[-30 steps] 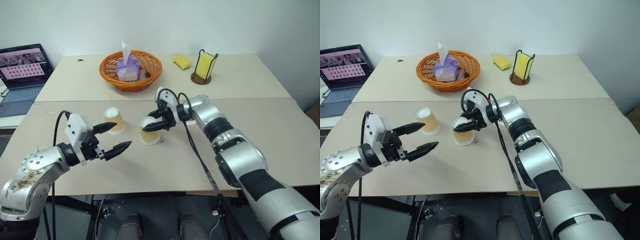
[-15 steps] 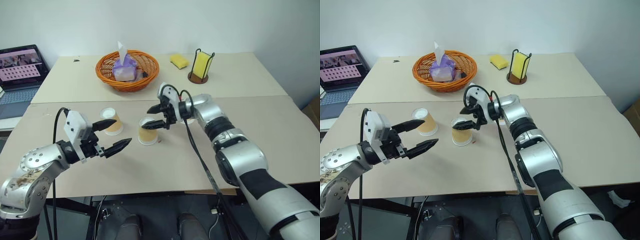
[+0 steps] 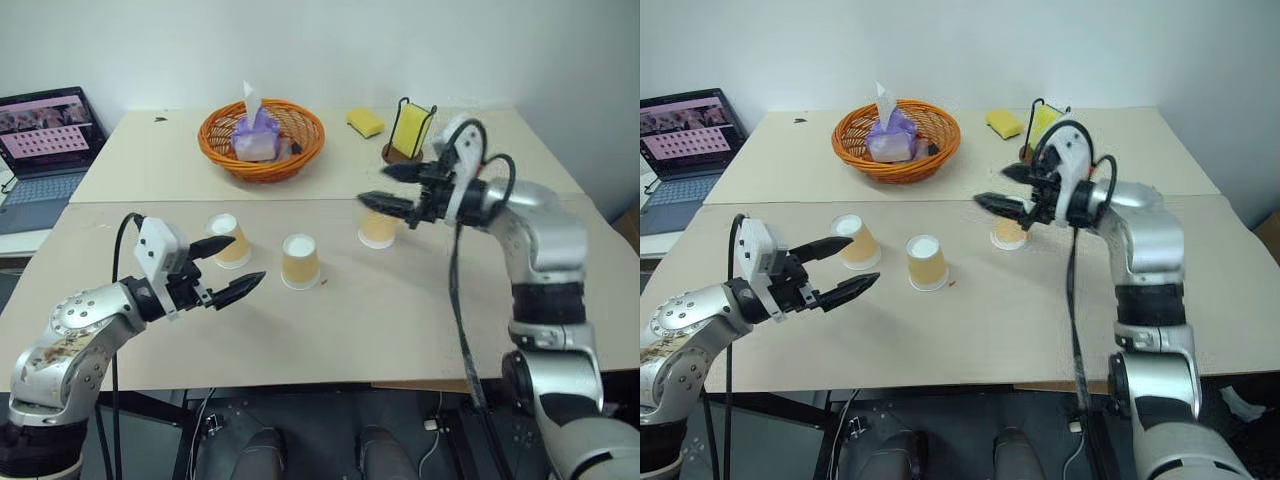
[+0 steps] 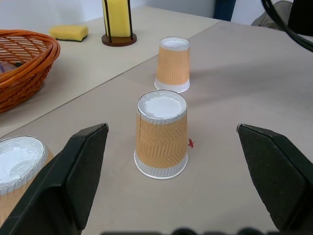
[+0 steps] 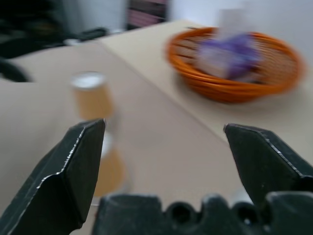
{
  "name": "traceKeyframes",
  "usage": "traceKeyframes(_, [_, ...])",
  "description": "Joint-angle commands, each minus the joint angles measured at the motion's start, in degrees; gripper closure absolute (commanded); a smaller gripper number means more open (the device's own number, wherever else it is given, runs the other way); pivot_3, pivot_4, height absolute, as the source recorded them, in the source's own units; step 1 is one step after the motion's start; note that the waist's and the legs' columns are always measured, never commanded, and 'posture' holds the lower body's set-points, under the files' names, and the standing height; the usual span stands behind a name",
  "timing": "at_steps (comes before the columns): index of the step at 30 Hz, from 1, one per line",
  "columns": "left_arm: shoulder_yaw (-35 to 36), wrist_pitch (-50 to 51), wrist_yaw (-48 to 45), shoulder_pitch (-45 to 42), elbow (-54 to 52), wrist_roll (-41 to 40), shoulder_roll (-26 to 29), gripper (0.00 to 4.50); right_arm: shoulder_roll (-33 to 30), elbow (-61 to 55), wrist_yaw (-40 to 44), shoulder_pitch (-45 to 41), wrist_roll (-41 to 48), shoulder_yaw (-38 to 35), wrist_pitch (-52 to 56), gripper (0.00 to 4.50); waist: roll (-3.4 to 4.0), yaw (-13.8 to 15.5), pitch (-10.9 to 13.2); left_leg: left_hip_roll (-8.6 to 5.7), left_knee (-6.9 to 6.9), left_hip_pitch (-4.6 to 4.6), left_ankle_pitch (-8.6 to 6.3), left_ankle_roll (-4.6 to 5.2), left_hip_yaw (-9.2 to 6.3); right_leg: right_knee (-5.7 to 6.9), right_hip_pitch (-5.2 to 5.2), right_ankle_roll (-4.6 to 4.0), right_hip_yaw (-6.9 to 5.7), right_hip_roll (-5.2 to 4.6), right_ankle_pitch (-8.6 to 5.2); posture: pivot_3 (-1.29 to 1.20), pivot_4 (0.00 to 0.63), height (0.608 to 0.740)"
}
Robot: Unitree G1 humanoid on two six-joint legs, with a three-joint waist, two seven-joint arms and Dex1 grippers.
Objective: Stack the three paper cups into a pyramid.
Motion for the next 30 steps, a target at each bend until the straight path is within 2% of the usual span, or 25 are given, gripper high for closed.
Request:
traceKeyframes(1, [0.12,-1.68,-0.53,-1.03,0.42,1.01,0.05,0.0,3.27,-5.7,-20.31,7.82,-10.42,-0.77,0.0,0.02,-0.01,0.15,-0.01,0.0,0.0,0.0,0.0,-0.01,0.01,-0.02,-0.01,0.0,0.0,0.0,0.0,0.0,0.15,0.74])
traceKeyframes(4, [-0.57,-1.57,-0.98,-2.4,1.4,1.32,-0.07,0.0,8.32,-6.09,-25.3,12.27,-10.27,-0.11,-0.94,0.02,-0.02,-0.32,-0.01,-0.01,-0.05,-0.12,0.01,-0.01,0.13,-0.01,-0.21,-0.01,0.15,-0.01,0.01,0.0,0.15,0.74])
traceKeyframes(11, [-1.05,-1.68,-2.57,-3.61,2.79,1.75,0.23,0.0,10.58,-0.3,-25.63,14.03,-7.03,0.61,-5.07,0.02,0.0,-0.9,0.0,0.0,-0.04,-0.07,0.02,-0.02,0.07,-0.01,-0.12,-0.01,0.08,0.01,0.01,0.0,0.15,0.74])
traceKeyframes(19, [-0.76,-1.85,-2.68,-3.24,2.63,2.32,-0.25,0.0,12.24,0.79,-22.4,11.6,-1.37,1.41,-8.05,0.02,-0.01,-1.23,-0.01,0.02,-0.04,-0.07,0.02,-0.02,0.07,0.0,-0.13,-0.01,0.08,0.04,0.01,0.0,0.15,0.74])
traceKeyframes(24, [-0.29,-1.69,-2.22,-2.49,1.8,2.44,-0.39,0.0,14.5,0.34,-20.63,8.92,5.57,-1.74,-7.55,0.02,0.0,-1.28,0.0,0.04,-0.05,-0.07,0.02,-0.02,0.06,0.0,-0.12,-0.01,0.08,0.05,0.01,0.0,0.15,0.74])
traceKeyframes(30, [0.47,-1.54,-1.81,-1.54,0.82,2.34,-0.4,0.0,13.03,5.75,-21.3,6.49,4.63,-0.64,-10.63,0.02,0.0,-1.2,0.0,0.04,-0.04,-0.07,0.02,-0.02,0.05,0.0,-0.11,-0.01,0.06,0.04,0.01,0.0,0.15,0.74])
